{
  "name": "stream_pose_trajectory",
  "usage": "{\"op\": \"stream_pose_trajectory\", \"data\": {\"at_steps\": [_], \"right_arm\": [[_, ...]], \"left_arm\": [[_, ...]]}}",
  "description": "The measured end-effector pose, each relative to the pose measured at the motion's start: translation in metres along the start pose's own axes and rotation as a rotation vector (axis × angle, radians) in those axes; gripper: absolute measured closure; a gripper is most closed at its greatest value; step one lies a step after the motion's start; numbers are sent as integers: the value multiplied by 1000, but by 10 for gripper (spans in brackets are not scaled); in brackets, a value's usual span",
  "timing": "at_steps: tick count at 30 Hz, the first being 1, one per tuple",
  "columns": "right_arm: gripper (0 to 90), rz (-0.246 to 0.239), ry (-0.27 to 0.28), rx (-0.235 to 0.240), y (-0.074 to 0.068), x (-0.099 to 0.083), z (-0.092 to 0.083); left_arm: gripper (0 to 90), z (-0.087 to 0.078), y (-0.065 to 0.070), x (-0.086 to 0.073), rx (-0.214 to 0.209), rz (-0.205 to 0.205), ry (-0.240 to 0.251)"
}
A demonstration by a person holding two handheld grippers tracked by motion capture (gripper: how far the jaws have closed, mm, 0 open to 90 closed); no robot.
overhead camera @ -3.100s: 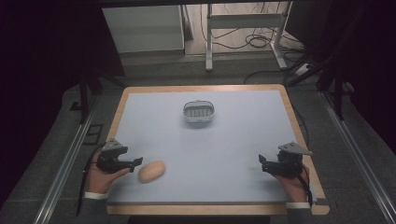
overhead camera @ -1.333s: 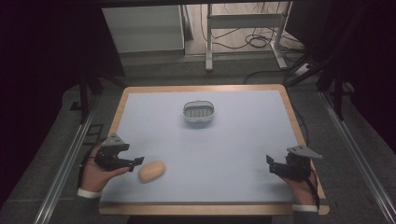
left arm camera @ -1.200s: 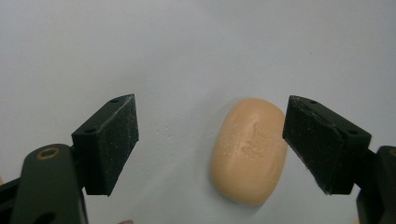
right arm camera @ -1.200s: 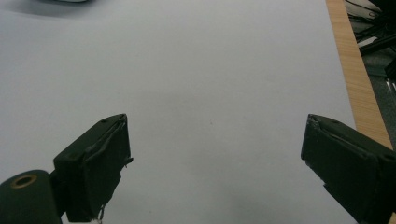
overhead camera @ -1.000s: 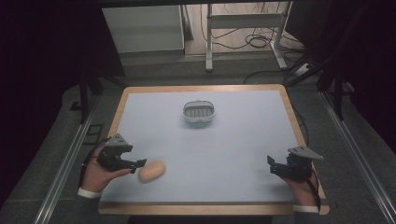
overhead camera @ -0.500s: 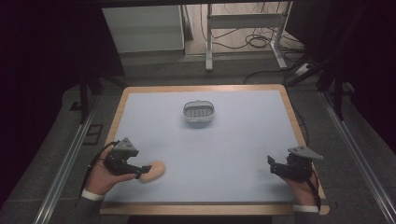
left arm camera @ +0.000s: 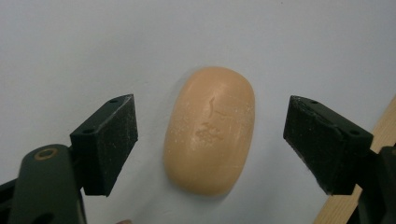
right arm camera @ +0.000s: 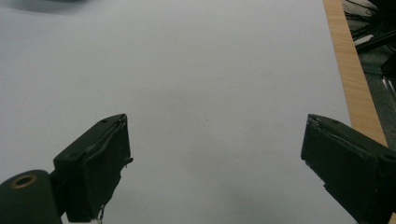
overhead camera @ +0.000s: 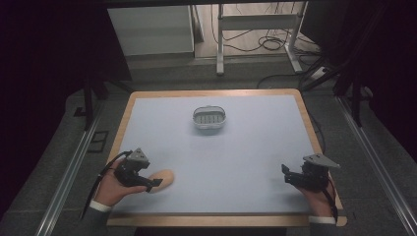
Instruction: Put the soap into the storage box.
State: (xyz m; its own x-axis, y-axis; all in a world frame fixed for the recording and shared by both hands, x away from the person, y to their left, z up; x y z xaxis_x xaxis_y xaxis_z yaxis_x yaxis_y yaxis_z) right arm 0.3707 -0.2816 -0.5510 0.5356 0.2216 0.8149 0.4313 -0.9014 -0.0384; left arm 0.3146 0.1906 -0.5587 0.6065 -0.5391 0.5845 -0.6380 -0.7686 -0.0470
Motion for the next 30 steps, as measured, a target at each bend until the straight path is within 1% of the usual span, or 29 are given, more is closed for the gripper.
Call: {"op": "stream_pose_trajectory", "data": {"at_steps": [3, 5, 6, 9, 10, 11, 12, 13, 15, 16, 17, 21, 30], "right_arm": [[80, 0, -3, -5, 2, -1, 0], [80, 0, -3, -6, 2, -1, 0], [80, 0, -3, -6, 2, -1, 0], [80, 0, -5, -8, 2, -1, 1], [80, 0, -5, -8, 2, -1, 1], [80, -1, -7, -6, 2, -1, 1], [80, -1, -7, -6, 2, -1, 1], [80, 0, -8, -8, 2, -2, 1], [80, 1, -8, -9, 3, -2, 1], [80, 1, -8, -9, 3, -2, 1], [80, 4, -8, -12, 3, -2, 1], [80, 6, -11, -11, 3, -3, 1], [80, 6, -16, -13, 4, -3, 2]], "left_arm": [[181, 3, 0, 0, -3, 1, -11], [181, 6, 0, -1, -5, 12, -27], [180, 6, 0, -1, -5, 12, -27], [179, 13, 2, -2, -8, 27, -53], [179, 13, 2, -2, -8, 27, -53], [178, 18, 4, -3, -12, 35, -68], [178, 18, 4, -3, -12, 35, -68], [178, 22, 5, -5, -13, 42, -86], [178, 27, 6, -7, -15, 49, -104], [178, 27, 6, -7, -15, 49, -104], [180, 30, 7, -9, -18, 52, -118], [189, 34, 8, -10, -25, 56, -129], [208, 43, 9, -13, -19, 69, -163]]}}
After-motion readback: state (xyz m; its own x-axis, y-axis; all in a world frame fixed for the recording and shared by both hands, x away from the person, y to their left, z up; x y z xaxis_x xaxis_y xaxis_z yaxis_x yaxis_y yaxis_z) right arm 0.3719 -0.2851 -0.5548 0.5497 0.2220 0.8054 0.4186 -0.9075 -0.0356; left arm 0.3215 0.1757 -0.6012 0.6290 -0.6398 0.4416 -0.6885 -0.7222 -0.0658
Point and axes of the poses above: each handheld gripper's, and its own axes: z roughly forward along the jaws, x roughly out of its top, y roughly to its right, the point moved 9 cm from there along z, roughly forward along the jaws, and after that the axes turned 9 degrees about x, right-handed, at the moved point
